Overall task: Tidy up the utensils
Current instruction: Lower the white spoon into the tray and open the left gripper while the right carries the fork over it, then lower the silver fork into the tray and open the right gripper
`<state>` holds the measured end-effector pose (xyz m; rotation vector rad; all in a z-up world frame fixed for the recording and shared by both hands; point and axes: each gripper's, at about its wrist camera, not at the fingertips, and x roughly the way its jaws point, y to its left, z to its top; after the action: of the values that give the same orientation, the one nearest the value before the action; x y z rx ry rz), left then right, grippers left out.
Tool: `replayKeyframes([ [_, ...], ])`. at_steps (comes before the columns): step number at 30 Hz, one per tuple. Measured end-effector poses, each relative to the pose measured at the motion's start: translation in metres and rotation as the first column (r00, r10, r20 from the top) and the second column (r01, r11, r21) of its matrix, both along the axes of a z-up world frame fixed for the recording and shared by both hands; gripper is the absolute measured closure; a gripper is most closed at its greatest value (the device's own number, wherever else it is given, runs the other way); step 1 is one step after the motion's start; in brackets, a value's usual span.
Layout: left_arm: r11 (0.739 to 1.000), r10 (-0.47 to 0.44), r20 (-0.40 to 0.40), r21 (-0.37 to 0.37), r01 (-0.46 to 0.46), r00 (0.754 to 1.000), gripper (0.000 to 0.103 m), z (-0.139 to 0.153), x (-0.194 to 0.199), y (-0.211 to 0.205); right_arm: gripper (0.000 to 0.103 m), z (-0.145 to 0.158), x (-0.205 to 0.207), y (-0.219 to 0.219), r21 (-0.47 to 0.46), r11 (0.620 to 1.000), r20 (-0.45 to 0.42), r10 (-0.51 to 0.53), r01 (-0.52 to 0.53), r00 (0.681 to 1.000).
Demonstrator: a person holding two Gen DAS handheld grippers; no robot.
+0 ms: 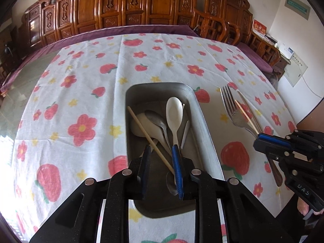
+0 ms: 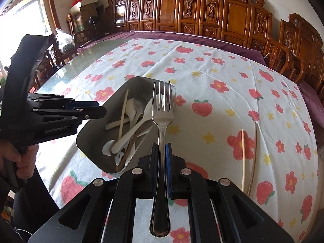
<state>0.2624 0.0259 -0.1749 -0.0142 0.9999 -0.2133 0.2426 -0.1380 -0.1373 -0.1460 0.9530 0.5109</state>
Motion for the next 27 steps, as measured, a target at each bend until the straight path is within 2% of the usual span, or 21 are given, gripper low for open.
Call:
replayKeyframes([
  [11, 0.999, 0.052, 0.053, -0.004, -0.052, 0.997, 0.083, 0.026, -0.022, 0.036, 0.094, 0.002, 0.015, 0.034, 0.029, 0.999, -0.009, 0.024, -0.024, 1.0],
  [27, 0.993, 0.118, 0.079, -0.004, -0.118, 0.99, 0.082, 0.041, -0.04, 0.075, 0.094, -0.028, 0.053, 0.082, 0.06, 0.998, -0.12, 0.009, -0.002, 0.993],
])
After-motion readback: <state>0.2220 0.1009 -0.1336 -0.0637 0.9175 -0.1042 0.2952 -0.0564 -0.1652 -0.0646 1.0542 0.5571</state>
